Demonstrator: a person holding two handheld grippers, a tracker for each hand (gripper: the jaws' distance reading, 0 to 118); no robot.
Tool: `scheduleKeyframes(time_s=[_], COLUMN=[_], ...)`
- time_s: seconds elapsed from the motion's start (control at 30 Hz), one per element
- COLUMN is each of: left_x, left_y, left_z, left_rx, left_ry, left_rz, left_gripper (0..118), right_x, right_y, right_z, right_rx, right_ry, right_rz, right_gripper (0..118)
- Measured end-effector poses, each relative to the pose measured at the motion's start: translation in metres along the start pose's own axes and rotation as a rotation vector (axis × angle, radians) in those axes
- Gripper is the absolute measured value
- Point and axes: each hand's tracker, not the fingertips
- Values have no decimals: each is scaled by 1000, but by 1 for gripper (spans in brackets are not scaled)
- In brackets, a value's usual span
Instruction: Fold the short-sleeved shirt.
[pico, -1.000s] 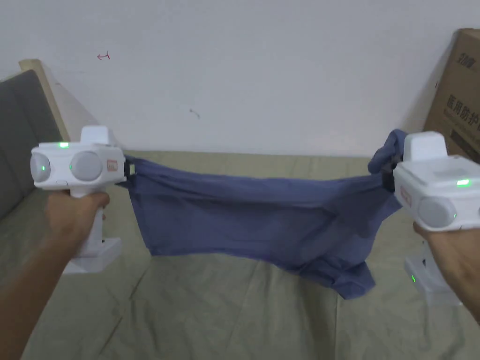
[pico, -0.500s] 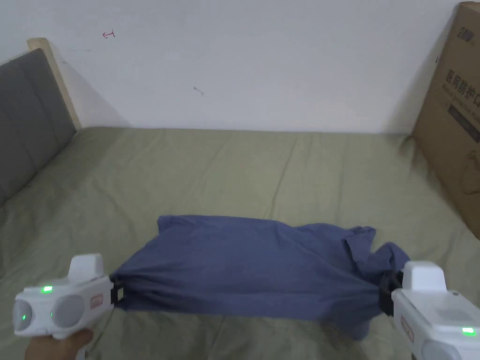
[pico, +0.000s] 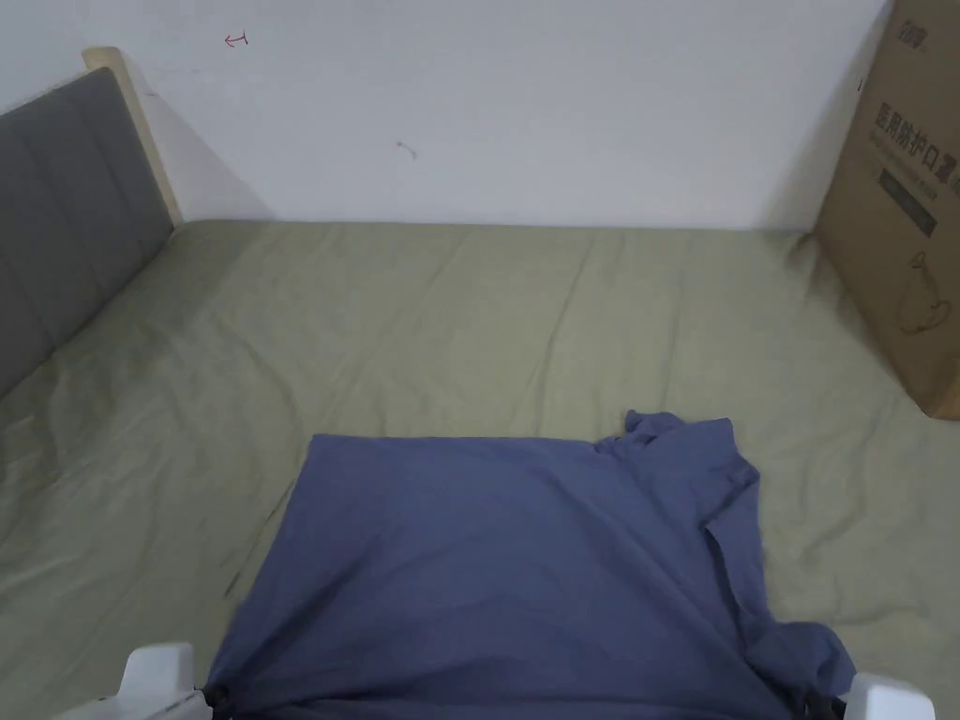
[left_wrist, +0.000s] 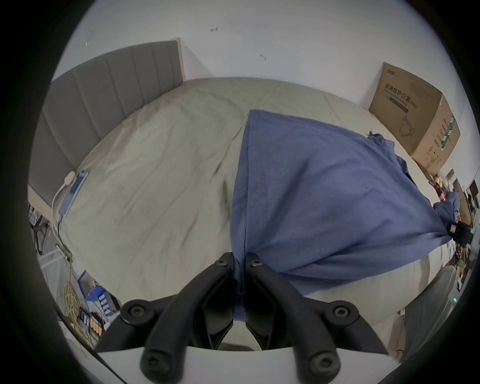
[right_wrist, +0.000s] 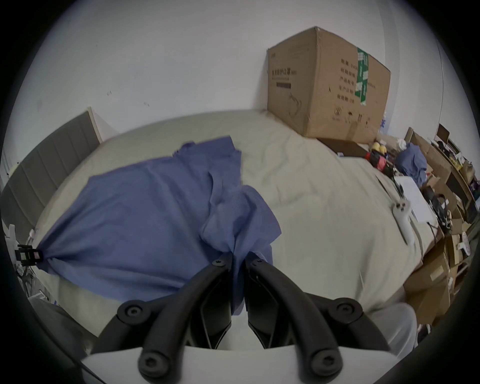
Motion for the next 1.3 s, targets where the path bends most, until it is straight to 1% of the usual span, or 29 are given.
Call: scheduleKeyframes(time_s=[0.07, 0.17, 0.2, 0.3, 0.4, 0.43, 0.47, 0.5, 0.53, 0.57, 0.6, 0.67, 0.7, 0.73, 0.77, 0.8, 0.87, 0.97, 1.1, 1.13, 1.17, 1.2, 1.23, 1.27, 1.3], left_x=[-1, -4, -4, -5, 0, 1, 4, 5, 6, 7, 7, 7, 9, 11, 14, 18, 29, 45, 63, 67, 70, 72, 74, 75, 77], left_y=[-9, -17, -19, -21, -18, -18, -18, -17, -14, -9, -5, 12, 21, 32, 43, 53, 72, 89, 93, 91, 88, 85, 80, 77, 75], left_z=[-4, -17, -21, -30, -30, -29, -27, -25, -22, -17, -10, 14, 27, 41, 56, 67, 93, 124, 144, 145, 146, 147, 148, 147, 146], left_rx=[-23, -73, -93, -109, -115, -117, -116, -115, -115, -114, -109, -12, 50, 123, 191, 244, 362, 529, 662, 681, 694, 703, 714, 719, 722], left_ry=[13, 29, 34, 37, 53, 60, 62, 64, 76, 87, 84, 12, -16, -43, -66, -72, -90, -107, -108, -105, -104, -100, -98, -92, -87], left_rz=[-3, -3, -1, 22, 24, 13, 5, 1, 0, 3, 15, 78, 97, 103, 103, 98, 83, 51, 24, 13, 15, 11, 8, 2, -8], left_gripper=[4, 4, 4, 4, 5, 12, 21, 32, 55, 55, 62, 88, 95, 98, 98, 98, 98, 98, 97, 93, 86, 76, 52, 31, 11], right_x=[1, -4, -4, -4, -7, -7, -7, -7, -4, -2, -1, 6, 6, 5, 4, 10, 6, 0, -15, -17, -19, -23, -25, -25, -25], right_y=[-12, -22, -25, -28, -21, -19, -18, -15, -12, -6, 2, 23, 36, 51, 66, 75, 99, 119, 123, 121, 119, 115, 111, 107, 105], right_z=[-6, -13, -19, -28, -23, -21, -18, -14, -11, -4, 5, 20, 29, 40, 51, 49, 67, 83, 101, 103, 105, 106, 106, 107, 106], right_rx=[-72, -157, -193, -239, -229, -232, -231, -228, -224, -207, -158, -43, 10, 66, 128, 178, 288, 424, 550, 568, 583, 596, 613, 619, 621], right_ry=[-26, -16, -19, -20, -26, -23, -16, -14, -16, -13, 18, 54, 51, 49, 46, 50, 57, 66, 59, 53, 39, 29, 15, 16, 15], right_rz=[4, -41, -44, -63, -68, -65, -66, -69, -74, -82, -97, -101, -91, -74, -60, -45, -10, 30, 71, 78, 85, 91, 101, 107, 112], right_gripper=[6, 6, 6, 6, 7, 13, 25, 43, 69, 69, 74, 91, 93, 93, 93, 93, 93, 93, 92, 92, 90, 86, 76, 61, 40])
